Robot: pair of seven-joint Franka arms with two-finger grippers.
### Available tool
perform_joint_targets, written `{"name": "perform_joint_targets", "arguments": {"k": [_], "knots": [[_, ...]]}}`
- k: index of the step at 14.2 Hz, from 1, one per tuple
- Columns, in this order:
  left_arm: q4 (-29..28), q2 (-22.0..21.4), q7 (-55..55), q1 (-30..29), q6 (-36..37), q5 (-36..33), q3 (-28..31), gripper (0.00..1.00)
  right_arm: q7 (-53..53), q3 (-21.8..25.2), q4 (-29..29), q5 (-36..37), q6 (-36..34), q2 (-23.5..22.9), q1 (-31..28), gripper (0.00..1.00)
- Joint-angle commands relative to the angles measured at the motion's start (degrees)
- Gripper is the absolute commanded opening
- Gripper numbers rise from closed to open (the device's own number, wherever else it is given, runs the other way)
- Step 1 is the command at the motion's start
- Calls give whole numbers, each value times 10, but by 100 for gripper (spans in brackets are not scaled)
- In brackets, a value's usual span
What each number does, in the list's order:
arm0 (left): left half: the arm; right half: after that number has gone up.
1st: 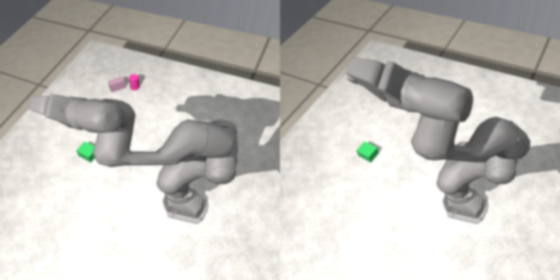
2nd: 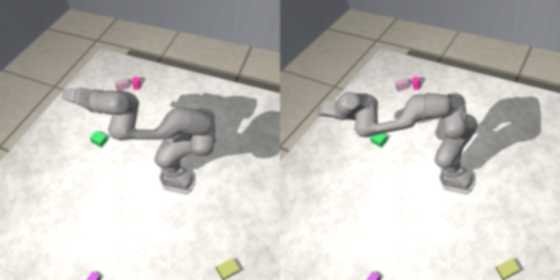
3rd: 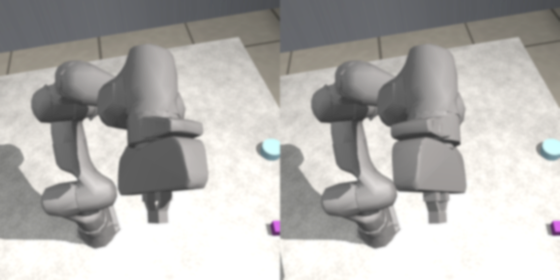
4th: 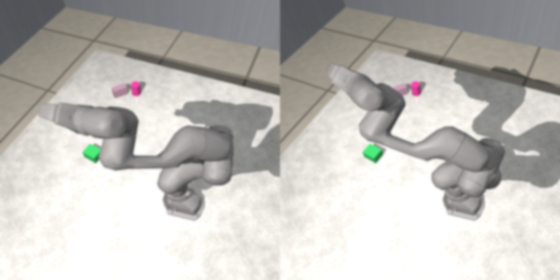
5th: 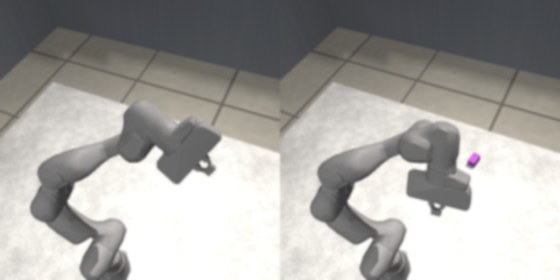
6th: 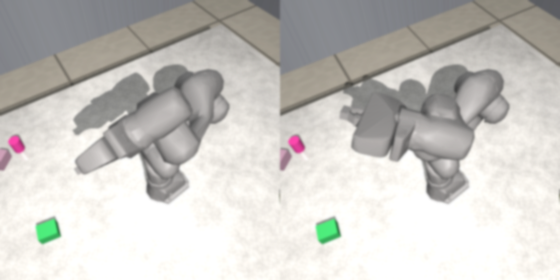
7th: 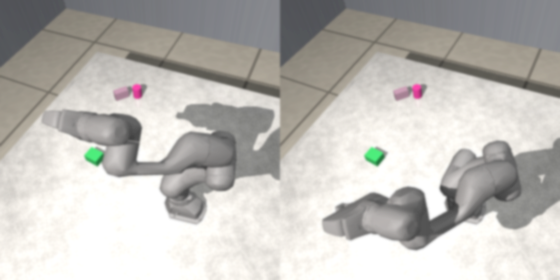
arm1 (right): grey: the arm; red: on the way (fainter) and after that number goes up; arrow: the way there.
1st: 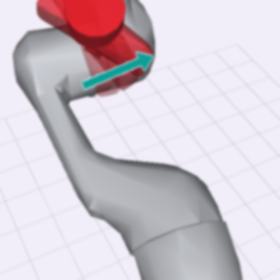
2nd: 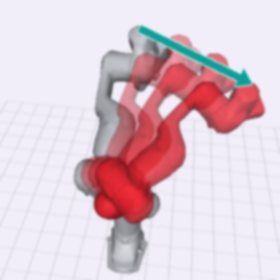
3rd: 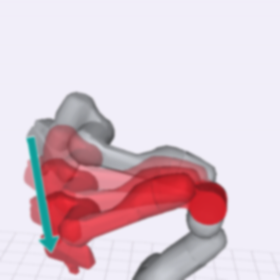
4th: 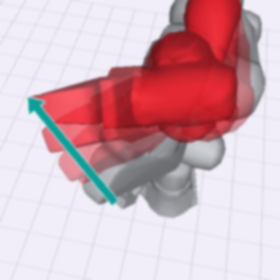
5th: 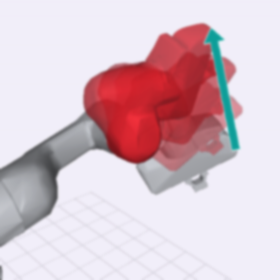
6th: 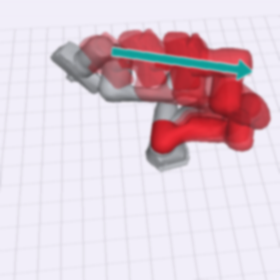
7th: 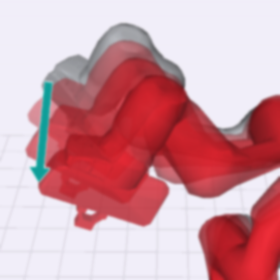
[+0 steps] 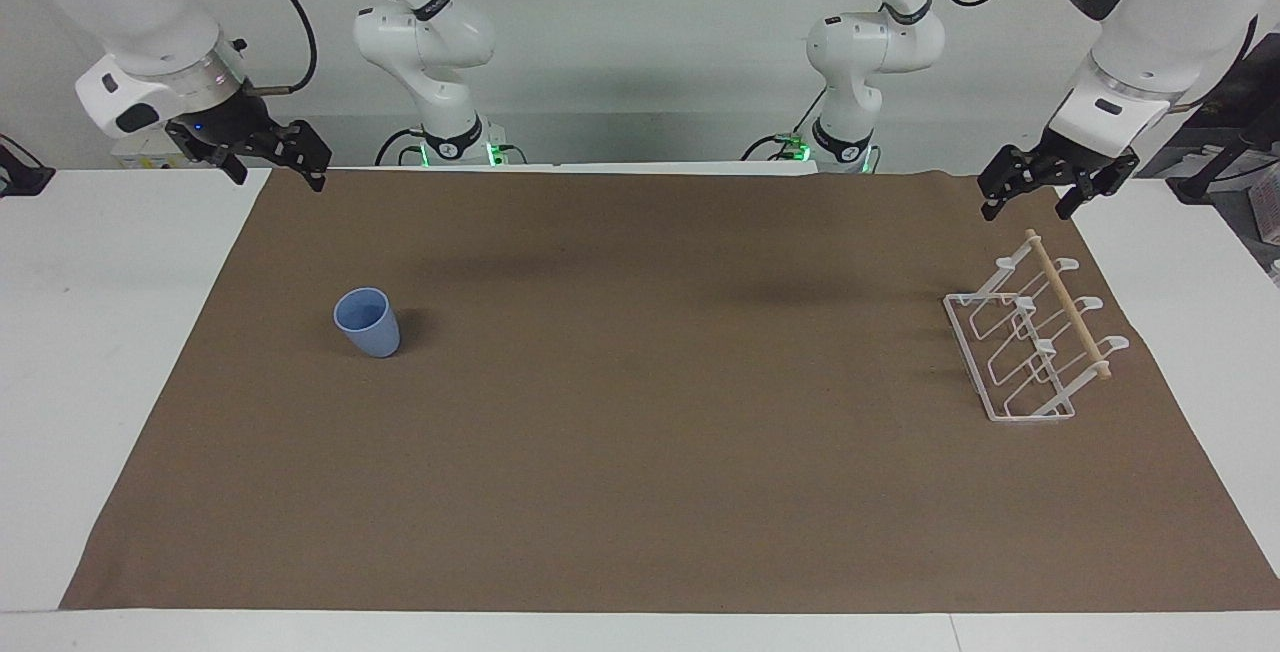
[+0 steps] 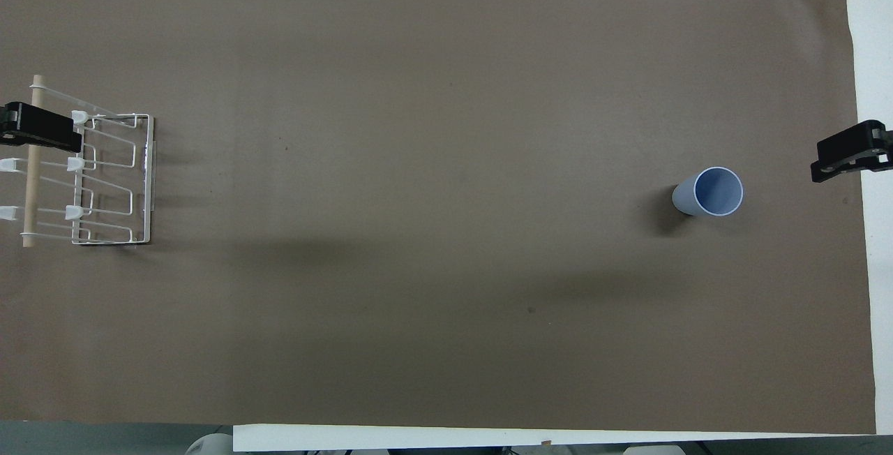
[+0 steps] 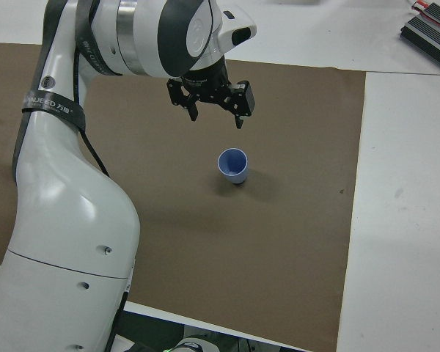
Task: Hang cup on cup holder
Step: 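Reach the right gripper down to the light blue cup's rim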
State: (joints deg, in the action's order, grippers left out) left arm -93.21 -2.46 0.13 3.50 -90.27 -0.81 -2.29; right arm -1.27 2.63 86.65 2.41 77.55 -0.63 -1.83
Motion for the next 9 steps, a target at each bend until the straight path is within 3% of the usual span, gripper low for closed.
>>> {"name": "perform_joint_targets", "arguments": {"k": [1,5,9], "knots": [[-3,-8,3,0,3,0,0,100,7,-3,9,1,4,6,-5,100],[-3,-9,3,-1,2,12,2,100,16,-3,25,1,25,11,-4,100],[-3,-9,4,-1,0,12,2,100,59,-3,163,0,174,41,-7,100]]}}
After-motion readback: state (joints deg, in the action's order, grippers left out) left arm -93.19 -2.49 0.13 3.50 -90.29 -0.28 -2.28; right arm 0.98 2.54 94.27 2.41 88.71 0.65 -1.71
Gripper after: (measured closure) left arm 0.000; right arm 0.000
